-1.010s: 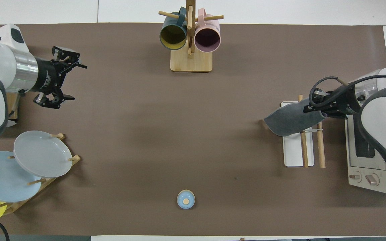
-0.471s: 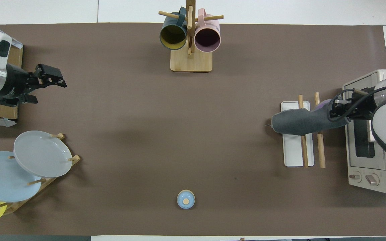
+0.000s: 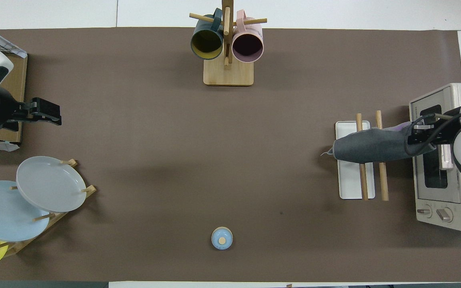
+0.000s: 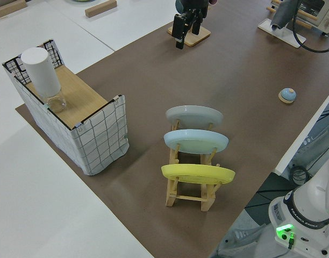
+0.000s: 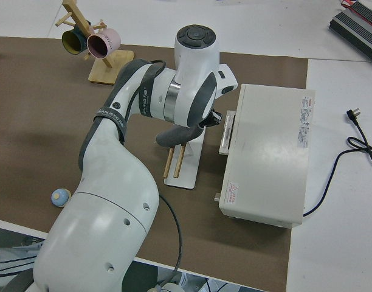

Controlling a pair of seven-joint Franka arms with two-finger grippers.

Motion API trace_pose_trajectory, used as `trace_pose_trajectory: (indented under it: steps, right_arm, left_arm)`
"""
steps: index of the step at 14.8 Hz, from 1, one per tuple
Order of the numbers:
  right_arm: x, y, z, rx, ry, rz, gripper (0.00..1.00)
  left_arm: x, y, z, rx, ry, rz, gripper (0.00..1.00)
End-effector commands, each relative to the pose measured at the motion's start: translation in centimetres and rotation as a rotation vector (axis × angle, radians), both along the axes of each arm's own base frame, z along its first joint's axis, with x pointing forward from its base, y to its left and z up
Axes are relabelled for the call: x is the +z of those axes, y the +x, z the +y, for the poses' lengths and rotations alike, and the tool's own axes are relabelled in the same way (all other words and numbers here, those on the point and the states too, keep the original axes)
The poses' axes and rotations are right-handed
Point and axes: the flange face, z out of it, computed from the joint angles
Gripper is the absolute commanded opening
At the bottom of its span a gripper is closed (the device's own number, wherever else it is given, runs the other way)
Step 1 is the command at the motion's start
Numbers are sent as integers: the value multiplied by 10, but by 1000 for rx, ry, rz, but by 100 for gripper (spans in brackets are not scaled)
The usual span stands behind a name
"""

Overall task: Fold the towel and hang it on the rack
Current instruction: 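Drape the towel over the wooden rod and open the right gripper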

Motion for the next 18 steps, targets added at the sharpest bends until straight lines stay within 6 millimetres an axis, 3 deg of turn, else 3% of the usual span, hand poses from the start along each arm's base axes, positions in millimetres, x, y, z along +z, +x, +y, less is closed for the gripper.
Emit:
trace_pose_trajectory:
  steps: [1,6,10,11,12,13,14,18]
  right_arm:
    - [2,-11,-6,30,-25,9,0]
    - [-10,-25,-8,32,-22,29,0]
    - [-10,-26,-7,38,-20,33,0]
    - [-10,-26,-8,37,-20,35,17]
    - [-10,-26,-9,37,-20,36,44]
    - [-7,-25,-10,52,-19,30,90]
    - [-7,-25,-17,82,-15,23,100]
    - [7,-19,-27,139,-48,16,100]
  left_arm:
    - [21,-22,4,-42,26,5,100]
    - [15,-34,-5,-68,29,41,100]
    - [20,-18,-3,-153,20,-14,100]
    - [17,-16,1,-155,19,-8,100]
    - [16,-17,1,-154,18,-6,100]
    - [16,-19,1,-154,17,-5,100]
    - [16,-19,3,-150,17,-5,100]
    - [24,-23,2,-151,18,-18,100]
